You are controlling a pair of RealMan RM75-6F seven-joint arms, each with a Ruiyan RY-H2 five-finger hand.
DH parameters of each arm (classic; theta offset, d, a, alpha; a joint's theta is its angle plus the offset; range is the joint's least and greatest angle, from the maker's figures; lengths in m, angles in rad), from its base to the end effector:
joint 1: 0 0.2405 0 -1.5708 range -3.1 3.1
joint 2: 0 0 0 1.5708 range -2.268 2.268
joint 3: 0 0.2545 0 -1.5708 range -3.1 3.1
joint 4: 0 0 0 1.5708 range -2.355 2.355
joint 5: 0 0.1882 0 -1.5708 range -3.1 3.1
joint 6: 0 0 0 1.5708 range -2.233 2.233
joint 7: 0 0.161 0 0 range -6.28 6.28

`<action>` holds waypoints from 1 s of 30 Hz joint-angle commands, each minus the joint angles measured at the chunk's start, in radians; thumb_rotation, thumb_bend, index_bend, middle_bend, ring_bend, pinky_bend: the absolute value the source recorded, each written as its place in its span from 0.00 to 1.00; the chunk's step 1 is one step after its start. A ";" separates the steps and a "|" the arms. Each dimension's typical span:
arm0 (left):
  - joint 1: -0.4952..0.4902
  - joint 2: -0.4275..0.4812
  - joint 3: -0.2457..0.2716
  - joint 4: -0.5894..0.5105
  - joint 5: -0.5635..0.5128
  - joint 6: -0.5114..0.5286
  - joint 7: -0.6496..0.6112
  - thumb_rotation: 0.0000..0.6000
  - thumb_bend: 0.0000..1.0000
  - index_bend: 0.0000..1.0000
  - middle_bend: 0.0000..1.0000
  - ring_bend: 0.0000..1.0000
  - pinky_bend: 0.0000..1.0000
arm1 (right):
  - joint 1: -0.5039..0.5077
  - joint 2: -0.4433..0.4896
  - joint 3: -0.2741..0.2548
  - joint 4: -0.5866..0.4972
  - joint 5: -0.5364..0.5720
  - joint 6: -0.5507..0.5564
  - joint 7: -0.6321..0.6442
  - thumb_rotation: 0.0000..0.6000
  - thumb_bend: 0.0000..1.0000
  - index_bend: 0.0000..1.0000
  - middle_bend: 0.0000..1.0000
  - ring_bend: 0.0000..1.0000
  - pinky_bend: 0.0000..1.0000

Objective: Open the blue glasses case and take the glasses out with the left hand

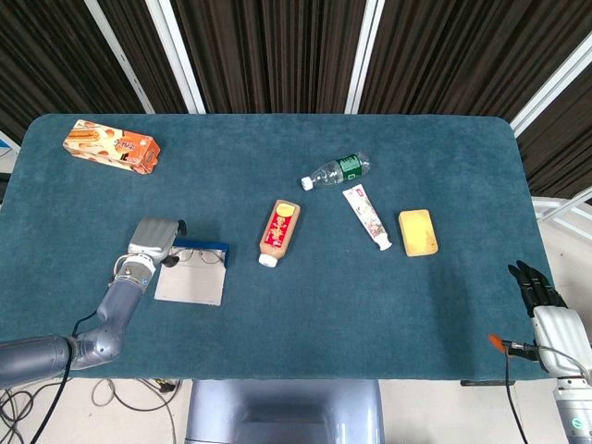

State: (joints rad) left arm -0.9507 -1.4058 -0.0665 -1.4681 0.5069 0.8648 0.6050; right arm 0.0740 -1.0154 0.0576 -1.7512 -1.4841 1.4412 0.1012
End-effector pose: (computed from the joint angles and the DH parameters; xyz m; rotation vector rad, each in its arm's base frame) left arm -0.1870 0.3961 0.0329 -1.7697 -1.0148 -0.4650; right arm -0.2872 -0.1925 0.1933 1.3423 -1.0480 0.9762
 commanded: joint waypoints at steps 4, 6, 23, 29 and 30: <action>0.002 -0.033 -0.014 0.029 0.040 0.009 -0.022 1.00 0.27 0.38 1.00 0.89 0.96 | 0.001 0.000 0.001 0.000 0.003 -0.003 0.002 1.00 0.16 0.00 0.00 0.00 0.19; 0.002 -0.045 -0.016 0.038 0.045 0.012 -0.024 1.00 0.30 0.38 1.00 0.89 0.96 | 0.001 0.001 0.001 0.000 0.003 -0.003 0.003 1.00 0.16 0.00 0.00 0.00 0.19; -0.004 -0.089 -0.031 0.073 0.065 0.004 -0.031 1.00 0.37 0.45 1.00 0.90 0.96 | 0.002 0.002 0.002 -0.001 0.005 -0.005 0.005 1.00 0.17 0.00 0.00 0.00 0.19; -0.004 -0.092 -0.031 0.075 0.059 0.001 -0.024 1.00 0.37 0.44 1.00 0.90 0.96 | 0.002 0.002 0.002 -0.001 0.004 -0.004 0.006 1.00 0.17 0.00 0.00 0.00 0.19; -0.004 -0.092 -0.031 0.074 0.060 0.000 -0.023 1.00 0.37 0.44 1.00 0.90 0.96 | 0.002 0.002 0.002 -0.001 0.005 -0.004 0.006 1.00 0.18 0.00 0.00 0.00 0.19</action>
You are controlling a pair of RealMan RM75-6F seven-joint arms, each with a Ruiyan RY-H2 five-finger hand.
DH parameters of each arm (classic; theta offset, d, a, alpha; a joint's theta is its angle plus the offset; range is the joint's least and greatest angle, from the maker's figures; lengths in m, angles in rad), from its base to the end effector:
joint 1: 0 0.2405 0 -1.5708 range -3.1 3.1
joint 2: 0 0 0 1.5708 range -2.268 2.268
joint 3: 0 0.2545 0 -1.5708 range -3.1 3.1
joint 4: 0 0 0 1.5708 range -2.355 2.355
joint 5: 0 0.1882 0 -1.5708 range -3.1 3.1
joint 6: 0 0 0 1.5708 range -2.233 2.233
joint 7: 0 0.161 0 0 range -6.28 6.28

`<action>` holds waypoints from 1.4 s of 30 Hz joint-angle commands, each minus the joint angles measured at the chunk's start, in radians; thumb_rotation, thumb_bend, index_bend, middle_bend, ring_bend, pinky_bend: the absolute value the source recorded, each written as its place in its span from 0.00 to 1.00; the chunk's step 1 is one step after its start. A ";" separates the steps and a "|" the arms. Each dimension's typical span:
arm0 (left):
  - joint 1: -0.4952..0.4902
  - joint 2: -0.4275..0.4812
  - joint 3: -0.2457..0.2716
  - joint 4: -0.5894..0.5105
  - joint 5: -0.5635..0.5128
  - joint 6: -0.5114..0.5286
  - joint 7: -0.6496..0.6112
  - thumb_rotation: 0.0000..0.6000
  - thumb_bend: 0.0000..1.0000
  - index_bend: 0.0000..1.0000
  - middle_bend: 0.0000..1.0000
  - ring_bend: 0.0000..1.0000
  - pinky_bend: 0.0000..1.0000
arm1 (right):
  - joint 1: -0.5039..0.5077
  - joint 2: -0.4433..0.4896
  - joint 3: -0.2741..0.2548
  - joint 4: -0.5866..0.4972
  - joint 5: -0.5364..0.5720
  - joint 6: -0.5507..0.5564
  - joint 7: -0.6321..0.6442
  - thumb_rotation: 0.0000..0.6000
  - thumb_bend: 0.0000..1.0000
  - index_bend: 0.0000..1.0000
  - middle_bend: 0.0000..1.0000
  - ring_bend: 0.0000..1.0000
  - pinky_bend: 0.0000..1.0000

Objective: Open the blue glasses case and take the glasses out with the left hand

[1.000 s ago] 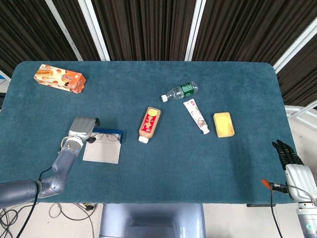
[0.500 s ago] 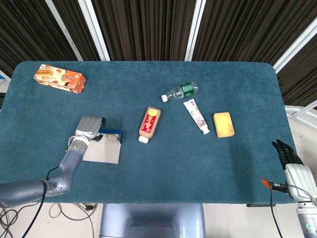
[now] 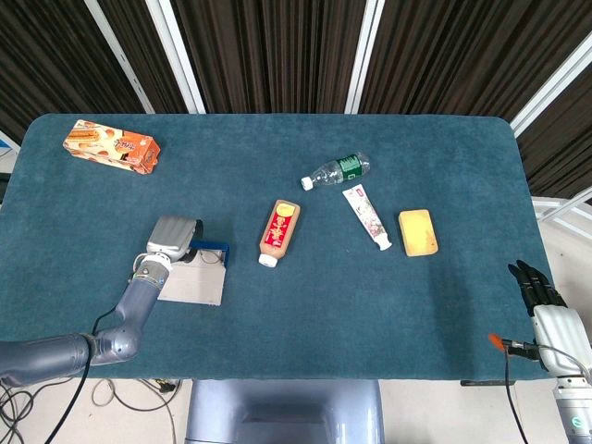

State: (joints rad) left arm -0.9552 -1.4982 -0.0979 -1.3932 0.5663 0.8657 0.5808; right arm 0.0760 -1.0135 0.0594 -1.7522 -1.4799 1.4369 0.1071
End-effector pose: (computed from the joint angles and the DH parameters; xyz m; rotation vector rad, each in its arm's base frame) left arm -0.1710 0.4008 0.0088 -1.7923 -1.0018 -0.5367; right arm -0.2874 -0.1934 0.1937 1.3392 -1.0542 0.9781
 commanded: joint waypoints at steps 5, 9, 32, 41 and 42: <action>0.004 0.005 0.001 -0.008 0.003 0.000 0.000 1.00 0.36 0.44 1.00 0.90 0.96 | 0.000 0.000 0.000 0.000 -0.001 0.000 -0.001 1.00 0.18 0.00 0.00 0.00 0.19; 0.006 0.004 0.002 -0.004 0.002 0.000 0.000 1.00 0.36 0.44 1.00 0.89 0.96 | 0.000 0.000 0.000 0.000 -0.001 0.000 -0.001 1.00 0.18 0.00 0.00 0.00 0.19; 0.015 -0.003 -0.006 0.008 0.015 0.004 -0.008 1.00 0.38 0.54 1.00 0.90 0.96 | 0.000 0.000 0.000 -0.001 -0.001 0.001 -0.002 1.00 0.18 0.00 0.00 0.00 0.19; 0.023 0.031 0.006 -0.043 0.041 0.086 0.050 1.00 0.39 0.55 1.00 0.90 0.96 | -0.001 0.000 -0.001 -0.001 -0.005 0.005 -0.002 1.00 0.18 0.00 0.00 0.00 0.19; 0.025 0.033 0.011 -0.049 0.050 0.105 0.064 1.00 0.39 0.55 1.00 0.90 0.96 | -0.001 0.000 -0.001 -0.001 -0.007 0.005 -0.002 1.00 0.18 0.00 0.00 0.00 0.19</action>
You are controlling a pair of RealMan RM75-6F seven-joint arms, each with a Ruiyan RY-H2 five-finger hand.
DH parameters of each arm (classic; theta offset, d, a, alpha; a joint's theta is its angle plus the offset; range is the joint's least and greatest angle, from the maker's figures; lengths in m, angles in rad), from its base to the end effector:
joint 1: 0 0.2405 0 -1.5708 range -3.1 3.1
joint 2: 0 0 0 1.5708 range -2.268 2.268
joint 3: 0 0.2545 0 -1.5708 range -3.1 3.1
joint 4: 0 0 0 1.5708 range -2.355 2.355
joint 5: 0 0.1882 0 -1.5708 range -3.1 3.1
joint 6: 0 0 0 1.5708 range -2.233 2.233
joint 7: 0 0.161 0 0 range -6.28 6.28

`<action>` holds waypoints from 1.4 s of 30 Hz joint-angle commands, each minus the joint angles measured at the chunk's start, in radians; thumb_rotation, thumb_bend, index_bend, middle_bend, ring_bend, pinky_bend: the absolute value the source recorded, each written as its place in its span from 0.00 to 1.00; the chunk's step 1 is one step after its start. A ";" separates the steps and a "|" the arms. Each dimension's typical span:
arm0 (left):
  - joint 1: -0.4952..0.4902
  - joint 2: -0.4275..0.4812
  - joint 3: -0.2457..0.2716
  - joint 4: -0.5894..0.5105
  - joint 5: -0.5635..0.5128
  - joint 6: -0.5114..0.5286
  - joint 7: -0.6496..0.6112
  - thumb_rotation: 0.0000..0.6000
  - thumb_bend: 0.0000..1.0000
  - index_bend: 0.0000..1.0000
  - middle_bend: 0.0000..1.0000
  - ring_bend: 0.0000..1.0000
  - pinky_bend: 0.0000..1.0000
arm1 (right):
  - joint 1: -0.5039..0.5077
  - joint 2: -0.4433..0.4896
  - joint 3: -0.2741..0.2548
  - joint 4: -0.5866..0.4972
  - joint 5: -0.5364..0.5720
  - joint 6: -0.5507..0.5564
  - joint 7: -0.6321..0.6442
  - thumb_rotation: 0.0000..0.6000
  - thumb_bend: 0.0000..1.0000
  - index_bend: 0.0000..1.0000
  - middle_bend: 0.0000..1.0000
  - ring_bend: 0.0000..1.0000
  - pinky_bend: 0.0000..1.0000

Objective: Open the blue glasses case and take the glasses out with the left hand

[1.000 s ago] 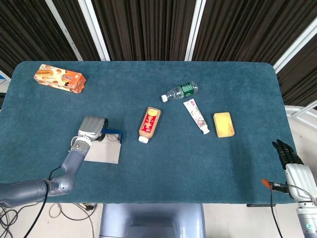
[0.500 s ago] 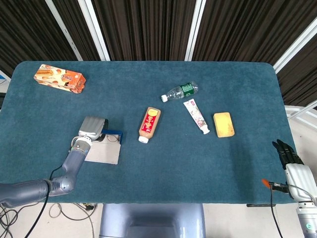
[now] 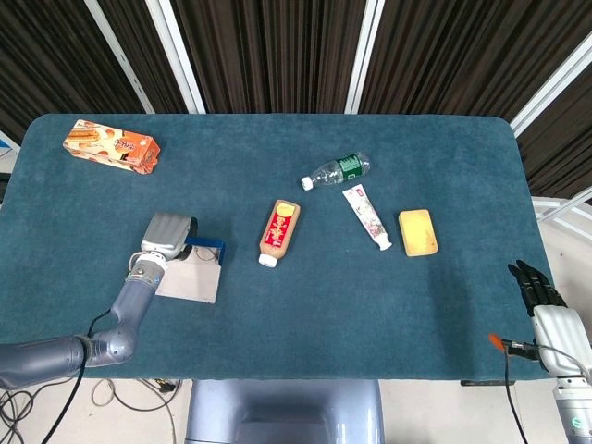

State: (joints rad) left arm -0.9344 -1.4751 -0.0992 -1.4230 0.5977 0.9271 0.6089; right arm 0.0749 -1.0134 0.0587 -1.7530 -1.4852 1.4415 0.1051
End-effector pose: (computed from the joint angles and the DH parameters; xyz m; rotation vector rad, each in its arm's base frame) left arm -0.1731 0.3999 0.0225 -1.7647 -0.9345 -0.5443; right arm -0.2865 -0.1930 0.1939 1.3419 -1.0487 0.9813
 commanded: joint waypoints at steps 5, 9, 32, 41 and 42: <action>0.027 0.020 0.028 -0.052 0.061 0.110 0.067 1.00 0.40 0.56 1.00 0.90 0.96 | -0.001 0.000 -0.001 0.001 -0.004 0.003 0.001 1.00 0.18 0.00 0.00 0.00 0.19; 0.042 0.020 0.041 -0.047 0.102 0.140 0.079 1.00 0.40 0.56 1.00 0.90 0.96 | -0.001 0.000 -0.001 0.000 -0.005 0.005 0.001 1.00 0.18 0.00 0.00 0.00 0.19; 0.114 -0.016 0.077 0.033 0.291 0.185 0.084 1.00 0.40 0.57 1.00 0.90 0.96 | -0.001 0.001 -0.001 -0.003 -0.001 0.001 0.000 1.00 0.18 0.00 0.00 0.00 0.19; 0.139 -0.024 0.049 0.045 0.307 0.197 0.073 1.00 0.40 0.57 1.00 0.90 0.96 | -0.001 0.001 -0.001 -0.003 -0.003 0.002 0.000 1.00 0.18 0.00 0.00 0.00 0.19; 0.141 -0.024 0.048 0.046 0.310 0.199 0.074 1.00 0.40 0.57 1.00 0.90 0.96 | -0.001 0.001 -0.001 -0.003 -0.004 0.003 0.000 1.00 0.18 0.00 0.00 0.00 0.19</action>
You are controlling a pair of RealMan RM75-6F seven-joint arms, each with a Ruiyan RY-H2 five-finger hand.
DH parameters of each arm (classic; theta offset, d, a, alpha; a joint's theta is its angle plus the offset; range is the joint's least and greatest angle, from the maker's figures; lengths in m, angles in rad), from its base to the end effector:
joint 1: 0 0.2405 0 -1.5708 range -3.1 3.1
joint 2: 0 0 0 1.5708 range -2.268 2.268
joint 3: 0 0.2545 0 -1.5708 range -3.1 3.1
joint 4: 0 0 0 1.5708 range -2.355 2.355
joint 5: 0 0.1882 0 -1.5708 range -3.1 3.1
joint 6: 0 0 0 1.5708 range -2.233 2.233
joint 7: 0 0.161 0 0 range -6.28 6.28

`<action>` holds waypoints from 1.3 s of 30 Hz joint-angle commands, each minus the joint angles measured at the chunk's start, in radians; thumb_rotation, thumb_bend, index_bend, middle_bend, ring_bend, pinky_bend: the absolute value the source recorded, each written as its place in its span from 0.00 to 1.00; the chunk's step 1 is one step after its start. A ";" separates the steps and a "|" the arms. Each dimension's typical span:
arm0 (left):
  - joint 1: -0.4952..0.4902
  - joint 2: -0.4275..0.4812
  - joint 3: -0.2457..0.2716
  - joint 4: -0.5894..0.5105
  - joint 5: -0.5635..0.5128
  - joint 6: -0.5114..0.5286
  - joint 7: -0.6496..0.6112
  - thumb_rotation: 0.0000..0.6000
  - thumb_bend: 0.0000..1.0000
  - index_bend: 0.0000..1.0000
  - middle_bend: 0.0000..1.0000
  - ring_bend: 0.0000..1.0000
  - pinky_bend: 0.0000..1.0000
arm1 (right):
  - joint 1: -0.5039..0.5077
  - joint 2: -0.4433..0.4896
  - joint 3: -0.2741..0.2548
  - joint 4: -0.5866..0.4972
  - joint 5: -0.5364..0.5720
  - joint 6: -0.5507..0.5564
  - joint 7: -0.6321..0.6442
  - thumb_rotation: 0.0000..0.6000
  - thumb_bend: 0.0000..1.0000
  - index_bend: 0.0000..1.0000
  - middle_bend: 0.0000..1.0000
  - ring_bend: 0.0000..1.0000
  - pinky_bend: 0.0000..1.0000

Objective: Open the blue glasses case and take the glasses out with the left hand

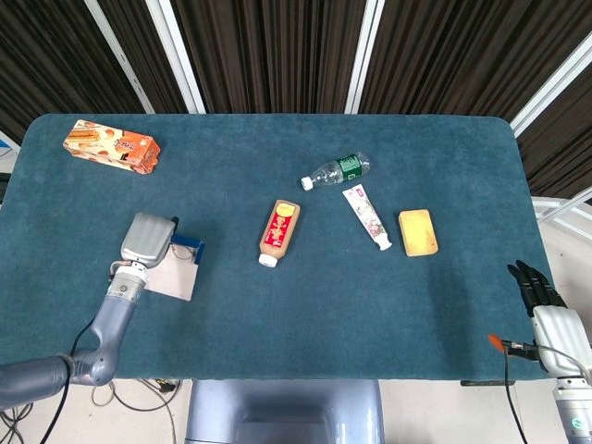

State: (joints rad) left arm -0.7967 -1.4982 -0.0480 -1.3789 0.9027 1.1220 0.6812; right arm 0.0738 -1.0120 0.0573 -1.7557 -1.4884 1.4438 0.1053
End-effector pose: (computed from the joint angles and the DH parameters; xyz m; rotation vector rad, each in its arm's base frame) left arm -0.1955 0.3789 0.0391 -1.7511 -0.5843 -0.5447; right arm -0.2858 -0.1924 0.1941 1.3431 -1.0486 0.9835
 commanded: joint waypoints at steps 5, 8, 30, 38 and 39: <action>0.014 0.000 -0.011 -0.001 0.023 0.012 -0.002 1.00 0.40 0.57 1.00 0.90 0.96 | 0.000 -0.001 0.000 0.001 -0.001 0.001 -0.003 1.00 0.18 0.00 0.00 0.00 0.19; 0.023 -0.001 -0.005 0.003 0.051 0.022 -0.009 1.00 0.40 0.57 1.00 0.90 0.96 | 0.000 -0.001 0.000 0.000 0.000 0.001 -0.003 1.00 0.18 0.00 0.00 0.00 0.19; 0.065 -0.017 -0.016 0.059 0.124 0.015 -0.018 1.00 0.40 0.57 1.00 0.90 0.96 | -0.001 -0.001 0.000 0.000 -0.001 0.003 -0.004 1.00 0.18 0.00 0.00 0.00 0.19; 0.069 -0.009 -0.038 0.063 0.102 -0.001 -0.003 1.00 0.40 0.57 1.00 0.90 0.96 | 0.000 -0.001 0.000 -0.001 0.000 0.001 -0.005 1.00 0.18 0.00 0.00 0.00 0.19; 0.069 -0.008 -0.040 0.062 0.100 -0.003 -0.001 1.00 0.40 0.57 1.00 0.90 0.96 | 0.000 -0.001 0.000 -0.001 0.000 0.001 -0.005 1.00 0.18 0.00 0.00 0.00 0.19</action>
State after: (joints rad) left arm -0.7279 -1.5073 -0.0865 -1.3165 1.0041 1.1203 0.6795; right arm 0.0733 -1.0130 0.0568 -1.7572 -1.4887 1.4445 0.1004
